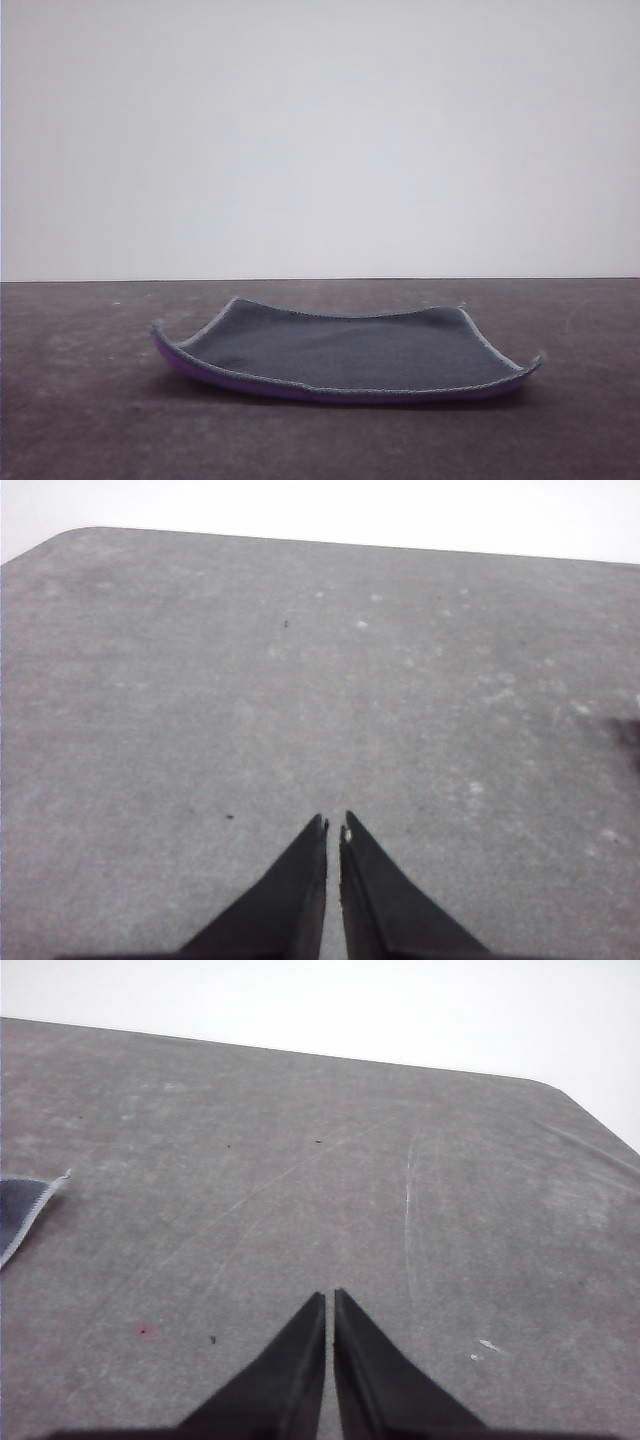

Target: Fold clothes

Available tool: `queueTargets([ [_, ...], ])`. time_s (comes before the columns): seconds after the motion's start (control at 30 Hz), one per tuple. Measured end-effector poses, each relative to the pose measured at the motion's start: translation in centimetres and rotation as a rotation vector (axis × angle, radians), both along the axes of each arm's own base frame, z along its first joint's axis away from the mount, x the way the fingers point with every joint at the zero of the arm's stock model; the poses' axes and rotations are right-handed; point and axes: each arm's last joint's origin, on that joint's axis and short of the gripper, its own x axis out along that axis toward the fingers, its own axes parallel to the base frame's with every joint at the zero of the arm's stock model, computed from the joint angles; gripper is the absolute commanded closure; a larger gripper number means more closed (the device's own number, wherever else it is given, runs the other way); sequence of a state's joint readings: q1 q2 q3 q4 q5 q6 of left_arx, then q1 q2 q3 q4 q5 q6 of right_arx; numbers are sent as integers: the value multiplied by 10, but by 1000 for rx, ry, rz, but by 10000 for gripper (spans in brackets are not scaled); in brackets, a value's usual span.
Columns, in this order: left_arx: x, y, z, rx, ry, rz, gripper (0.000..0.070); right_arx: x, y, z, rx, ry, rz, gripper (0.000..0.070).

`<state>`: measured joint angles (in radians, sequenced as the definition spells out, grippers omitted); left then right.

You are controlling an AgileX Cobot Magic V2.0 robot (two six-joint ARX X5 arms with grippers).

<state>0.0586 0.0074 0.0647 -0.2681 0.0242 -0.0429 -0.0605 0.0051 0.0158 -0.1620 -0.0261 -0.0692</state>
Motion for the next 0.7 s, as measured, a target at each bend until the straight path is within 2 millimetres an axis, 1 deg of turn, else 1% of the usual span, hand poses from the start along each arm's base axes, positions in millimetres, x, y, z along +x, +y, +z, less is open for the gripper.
queueTargets([
  [0.37, 0, 0, 0, -63, -8, 11, 684, 0, 0, 1, 29, -12, -3, 691],
  [0.57, 0, -1, 0, -119, -10, -1, 684, 0, 1, 5, 115, -48, 21, 694],
  [0.63, -1, -1, 5, -160, -8, -7, 684, 0, 1, 10, 160, -55, 27, 695],
  [0.7, -3, -2, 22, -198, -40, -10, 684, -2, 2, 23, 204, -77, 29, 695],
])
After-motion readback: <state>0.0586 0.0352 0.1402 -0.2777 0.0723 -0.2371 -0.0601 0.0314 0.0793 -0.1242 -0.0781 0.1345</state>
